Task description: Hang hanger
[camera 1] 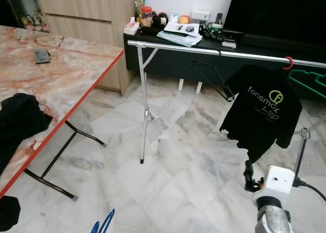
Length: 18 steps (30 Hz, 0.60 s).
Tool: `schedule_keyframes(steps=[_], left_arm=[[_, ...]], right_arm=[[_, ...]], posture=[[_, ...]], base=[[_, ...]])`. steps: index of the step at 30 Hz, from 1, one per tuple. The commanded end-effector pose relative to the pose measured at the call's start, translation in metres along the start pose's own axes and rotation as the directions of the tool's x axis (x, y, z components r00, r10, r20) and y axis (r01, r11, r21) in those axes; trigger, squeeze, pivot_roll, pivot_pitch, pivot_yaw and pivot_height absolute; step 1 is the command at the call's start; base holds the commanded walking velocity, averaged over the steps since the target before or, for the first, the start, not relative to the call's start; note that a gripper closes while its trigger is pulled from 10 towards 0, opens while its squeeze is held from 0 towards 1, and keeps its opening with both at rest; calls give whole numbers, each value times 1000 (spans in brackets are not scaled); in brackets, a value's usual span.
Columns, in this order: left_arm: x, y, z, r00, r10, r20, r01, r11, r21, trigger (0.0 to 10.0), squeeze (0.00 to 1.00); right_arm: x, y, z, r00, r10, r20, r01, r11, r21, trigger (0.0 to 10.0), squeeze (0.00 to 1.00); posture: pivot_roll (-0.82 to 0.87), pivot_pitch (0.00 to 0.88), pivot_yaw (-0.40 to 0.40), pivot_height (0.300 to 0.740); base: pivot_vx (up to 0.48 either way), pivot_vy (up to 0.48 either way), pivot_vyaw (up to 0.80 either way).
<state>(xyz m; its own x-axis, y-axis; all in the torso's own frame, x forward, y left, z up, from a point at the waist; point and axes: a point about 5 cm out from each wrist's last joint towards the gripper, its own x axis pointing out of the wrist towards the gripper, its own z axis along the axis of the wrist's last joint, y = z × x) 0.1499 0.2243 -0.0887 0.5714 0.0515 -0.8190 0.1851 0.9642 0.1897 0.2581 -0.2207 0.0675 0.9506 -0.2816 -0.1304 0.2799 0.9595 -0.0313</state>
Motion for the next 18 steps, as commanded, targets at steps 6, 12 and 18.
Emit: schedule_keyframes(steps=[6, 12, 18], left_arm=[[11, 16, 60, 991, 13, 131, -27, 994, 103, 10000, 0], [11, 22, 94, 969, 11, 247, -51, 986, 158, 10000, 0], [1, 24, 147, 891, -154, 427, -38, 913, 407, 10000, 0]], right_arm=[[13, 13, -15, 992, 94, -87, -98, 994, -52, 10000, 0], [25, 23, -15, 969, 218, -118, -237, 955, -176, 10000, 0], [33, 55, 0, 750, 626, -211, -655, 661, -366, 10000, 0]], posture=[[-35, 57, -55, 740], [-37, 51, -48, 740], [-37, 39, -47, 740]], base=[[0, 0, 0], [0, 0, 0], [0, 0, 0]])
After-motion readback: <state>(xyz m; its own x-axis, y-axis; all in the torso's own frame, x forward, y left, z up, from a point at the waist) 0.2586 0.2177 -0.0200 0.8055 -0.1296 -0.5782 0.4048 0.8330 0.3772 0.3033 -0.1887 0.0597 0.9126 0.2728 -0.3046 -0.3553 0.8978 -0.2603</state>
